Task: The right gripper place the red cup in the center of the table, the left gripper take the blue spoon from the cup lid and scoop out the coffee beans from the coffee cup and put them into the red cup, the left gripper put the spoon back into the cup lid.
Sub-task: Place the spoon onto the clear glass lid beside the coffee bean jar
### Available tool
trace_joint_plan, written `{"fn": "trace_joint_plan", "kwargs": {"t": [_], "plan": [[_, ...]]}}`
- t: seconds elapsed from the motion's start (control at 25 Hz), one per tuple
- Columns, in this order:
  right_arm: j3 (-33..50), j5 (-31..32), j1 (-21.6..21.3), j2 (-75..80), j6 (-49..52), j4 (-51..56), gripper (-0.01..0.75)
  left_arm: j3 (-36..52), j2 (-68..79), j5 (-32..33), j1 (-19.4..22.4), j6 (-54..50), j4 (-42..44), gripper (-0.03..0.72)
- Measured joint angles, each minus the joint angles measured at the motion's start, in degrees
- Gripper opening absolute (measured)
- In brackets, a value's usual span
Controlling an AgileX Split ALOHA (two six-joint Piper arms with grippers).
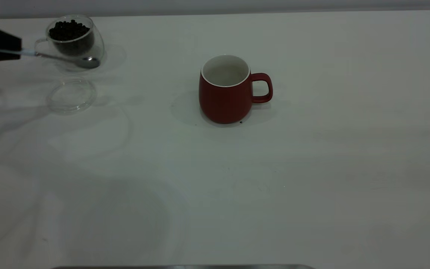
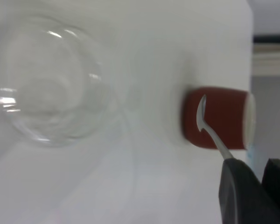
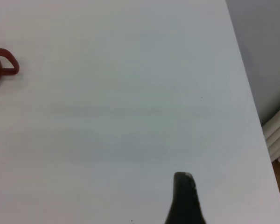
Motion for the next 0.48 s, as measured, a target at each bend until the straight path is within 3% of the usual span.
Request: {"fn": "trace_joint_plan", "kwargs": {"t": [0.24,0.48], "plan": [[0.0,0.0,0.0,0.0,0.0,0.0,0.59,0.1,0.2,-5.2,3.6,0.5,-0.2,0.118],[0.0,0.0,0.0,0.0,0.0,0.0,0.59,0.1,3.0,-8.5,3.9,0.6,0.5,0.118]]}}
